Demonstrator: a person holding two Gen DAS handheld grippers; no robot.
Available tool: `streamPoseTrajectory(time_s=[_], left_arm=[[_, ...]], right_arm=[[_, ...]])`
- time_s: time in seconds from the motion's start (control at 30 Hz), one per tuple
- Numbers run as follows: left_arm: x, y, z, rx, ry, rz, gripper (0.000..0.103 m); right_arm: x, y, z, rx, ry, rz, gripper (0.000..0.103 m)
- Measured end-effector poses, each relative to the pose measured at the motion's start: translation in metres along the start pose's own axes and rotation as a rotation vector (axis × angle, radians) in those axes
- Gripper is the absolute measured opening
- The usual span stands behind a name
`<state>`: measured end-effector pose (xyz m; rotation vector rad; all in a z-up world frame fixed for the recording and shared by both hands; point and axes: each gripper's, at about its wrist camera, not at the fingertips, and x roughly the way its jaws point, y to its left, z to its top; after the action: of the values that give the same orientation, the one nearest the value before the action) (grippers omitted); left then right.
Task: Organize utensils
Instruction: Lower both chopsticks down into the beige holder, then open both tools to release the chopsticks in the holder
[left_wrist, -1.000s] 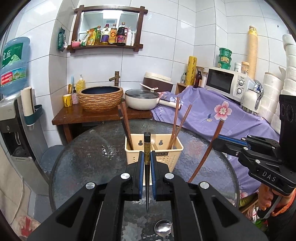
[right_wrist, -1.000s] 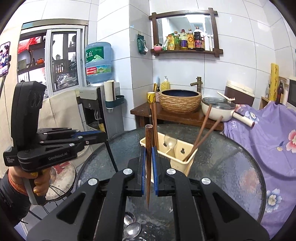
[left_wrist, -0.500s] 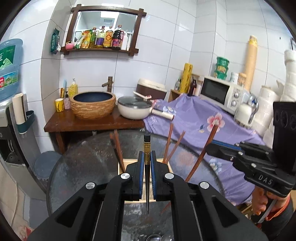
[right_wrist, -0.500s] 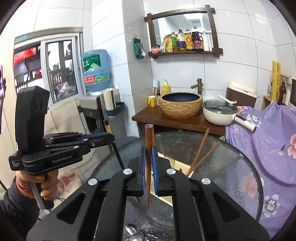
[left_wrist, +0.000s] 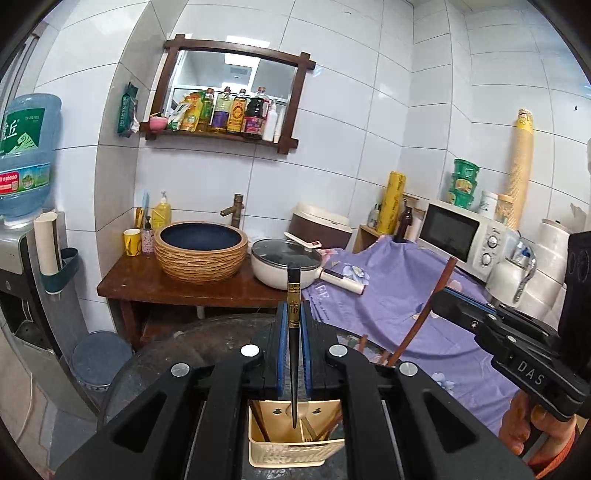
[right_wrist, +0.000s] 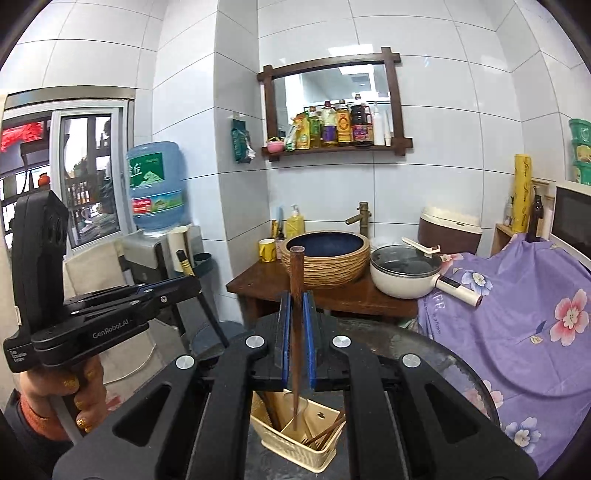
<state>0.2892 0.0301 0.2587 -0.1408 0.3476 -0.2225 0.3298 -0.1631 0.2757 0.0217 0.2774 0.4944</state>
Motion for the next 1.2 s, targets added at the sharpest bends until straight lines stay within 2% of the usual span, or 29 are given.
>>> streamPoseTrajectory(time_s=[0.3, 0.6, 0.7, 0.97, 1.0, 1.03, 1.07, 1.13, 1.17, 1.2], left_arm=[[0.050, 0.018, -0.052, -0.011, 0.104, 0.044, 0.007], [0.076, 0.029, -0.095, -0.025, 0.198, 0.050, 0.007], [0.080, 0.031, -0.102, -0.023, 0.212, 0.055, 0.007], [0.075, 0.020, -0.106, 0.035, 0.187, 0.068, 0.009], [0.074, 0.020, -0.105, 0.035, 0.186, 0.060, 0.012], [0.074, 0.019, -0.105, 0.034, 0.183, 0.056, 0.022], [0.071, 0.018, -0.105, 0.032, 0.171, 0.053, 0.040], [0.064, 0.019, -0.107, 0.027, 0.142, 0.054, 0.061], [0.058, 0.018, -0.110, 0.028, 0.119, 0.059, 0.064], [0.054, 0.016, -0.114, 0.043, 0.113, 0.061, 0.065]], right_arm=[[0.045, -0.017, -0.062, 0.040, 0.079, -0.023, 0.007], [0.063, -0.028, -0.093, 0.071, 0.130, -0.035, 0.007], [0.067, -0.032, -0.100, 0.077, 0.143, -0.043, 0.007], [0.070, -0.038, -0.109, 0.095, 0.136, -0.056, 0.007], [0.068, -0.039, -0.109, 0.101, 0.127, -0.059, 0.007], [0.066, -0.041, -0.109, 0.108, 0.121, -0.055, 0.008], [0.064, -0.040, -0.110, 0.108, 0.122, -0.053, 0.008], [0.058, -0.037, -0.112, 0.086, 0.112, -0.065, 0.012], [0.056, -0.035, -0.115, 0.073, 0.108, -0.068, 0.022], [0.052, -0.034, -0.118, 0.065, 0.105, -0.068, 0.040]])
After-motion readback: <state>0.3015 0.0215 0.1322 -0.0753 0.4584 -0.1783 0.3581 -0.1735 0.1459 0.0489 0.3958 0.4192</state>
